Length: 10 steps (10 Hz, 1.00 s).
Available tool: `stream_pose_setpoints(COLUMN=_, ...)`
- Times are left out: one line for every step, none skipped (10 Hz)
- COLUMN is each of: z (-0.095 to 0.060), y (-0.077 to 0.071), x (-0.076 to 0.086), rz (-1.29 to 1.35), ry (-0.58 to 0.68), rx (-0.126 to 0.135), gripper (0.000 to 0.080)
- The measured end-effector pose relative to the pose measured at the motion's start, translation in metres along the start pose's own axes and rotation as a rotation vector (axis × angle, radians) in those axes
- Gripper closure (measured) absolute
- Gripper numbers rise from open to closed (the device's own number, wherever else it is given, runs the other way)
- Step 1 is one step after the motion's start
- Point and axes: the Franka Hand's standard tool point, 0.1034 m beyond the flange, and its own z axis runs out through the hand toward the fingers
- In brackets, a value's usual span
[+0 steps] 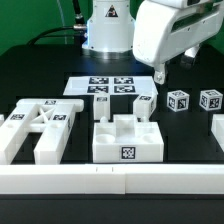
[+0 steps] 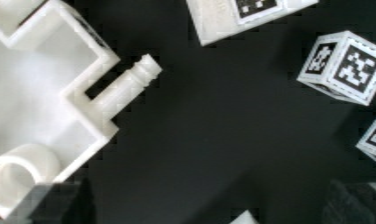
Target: Assemble chair
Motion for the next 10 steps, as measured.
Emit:
stream_pose_setpoints(z=0.000, y=0.000, x=0.000, rz=0.000, ry=0.000, rx=0.000, gripper=0.0150)
stream_pose_setpoints(z=0.000, y=0.000, x=0.000, rz=0.000, ry=0.000, rx=0.000, gripper=0.0150)
stream_pose_setpoints(z=0.000, y=0.000, x=0.000, rz=0.000, ry=0.000, rx=0.000, gripper=0.0150)
stream_pose_setpoints(z=0.000, y=0.000, x=0.000, rz=0.000, ry=0.001, rx=0.000, gripper=0.0150)
stream_pose_setpoints(z=0.000, y=0.000, x=0.000, rz=0.000, ry=0.001, rx=0.000, gripper=0.0150)
stream_pose_setpoints(z=0.002, y=-0.002, x=-0.002, rz=0.055, ry=0.002, rx=0.012, gripper=0.0150)
stream_pose_setpoints(z=0.009, y=-0.004, x=-0.011, rz=0.177, ry=0.000, rx=0.045, gripper=0.0150)
stream_pose_setpoints(z=0.012, y=0.001, x=-0.014, rz=0.216, ry=0.011, rx=0.066, gripper=0.0150)
stream_pose_setpoints(z=0.011, y=0.006, x=-0.016, rz=0.254, ry=0.036, rx=0.082, gripper=0.0150)
stream_pose_setpoints(z=0.011, y=0.006, x=-0.015, rz=0.344, ry=0.035, rx=0.084, gripper=0.0150)
